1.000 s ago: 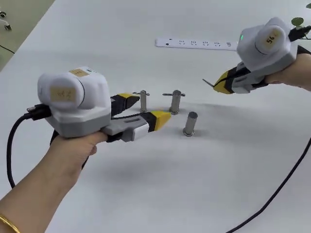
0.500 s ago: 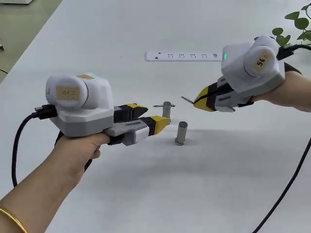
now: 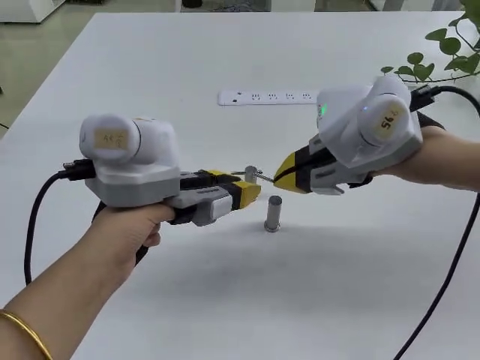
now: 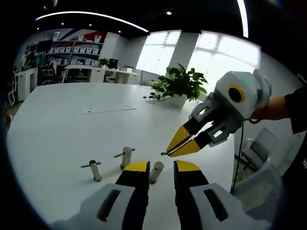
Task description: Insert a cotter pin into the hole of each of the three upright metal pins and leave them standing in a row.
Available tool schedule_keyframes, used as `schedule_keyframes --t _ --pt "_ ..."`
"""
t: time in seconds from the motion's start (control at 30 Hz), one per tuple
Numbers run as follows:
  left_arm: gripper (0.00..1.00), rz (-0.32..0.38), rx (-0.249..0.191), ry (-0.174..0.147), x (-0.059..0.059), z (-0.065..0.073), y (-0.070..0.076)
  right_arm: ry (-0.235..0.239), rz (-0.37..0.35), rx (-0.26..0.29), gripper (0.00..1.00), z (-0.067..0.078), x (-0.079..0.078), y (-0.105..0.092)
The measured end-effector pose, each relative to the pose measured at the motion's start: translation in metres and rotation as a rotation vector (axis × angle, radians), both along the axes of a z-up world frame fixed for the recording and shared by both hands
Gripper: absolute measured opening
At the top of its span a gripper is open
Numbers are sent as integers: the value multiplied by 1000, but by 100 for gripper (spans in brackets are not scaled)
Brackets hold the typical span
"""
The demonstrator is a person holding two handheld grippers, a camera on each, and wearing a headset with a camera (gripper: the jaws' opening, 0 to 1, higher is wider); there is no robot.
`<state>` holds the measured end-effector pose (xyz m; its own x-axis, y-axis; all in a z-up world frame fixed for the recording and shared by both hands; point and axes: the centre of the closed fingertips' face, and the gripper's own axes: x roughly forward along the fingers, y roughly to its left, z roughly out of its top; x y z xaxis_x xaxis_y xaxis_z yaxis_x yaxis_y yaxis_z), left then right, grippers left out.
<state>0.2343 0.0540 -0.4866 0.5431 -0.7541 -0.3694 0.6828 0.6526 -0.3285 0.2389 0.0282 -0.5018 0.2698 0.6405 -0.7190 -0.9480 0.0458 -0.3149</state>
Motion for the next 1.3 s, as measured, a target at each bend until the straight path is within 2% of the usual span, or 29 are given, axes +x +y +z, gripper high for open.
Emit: schedule_keyframes --t 0.23,0.47,0.77,0.93,1.13,1.23,1.3 --pt "12 -12 -21 31 -3 1 -3 -20 42 -11 0 1 -8 6" --pt "7 -18 -28 48 -4 1 -5 -50 89 -33 0 2 -14 12" --pt "2 -20 -21 54 -6 -1 -5 -72 105 -41 0 3 -13 13" --pt "1 -17 -30 68 -7 -1 -6 -84 110 -51 0 2 -12 13" --pt "0 -8 -58 105 -9 -2 -7 -92 120 -55 0 1 -14 14" --pt "0 -10 -60 104 -9 -2 -7 -85 114 -46 0 2 -14 15" --pt "0 -17 -48 80 -8 -1 -7 -71 95 -31 0 2 -15 15"
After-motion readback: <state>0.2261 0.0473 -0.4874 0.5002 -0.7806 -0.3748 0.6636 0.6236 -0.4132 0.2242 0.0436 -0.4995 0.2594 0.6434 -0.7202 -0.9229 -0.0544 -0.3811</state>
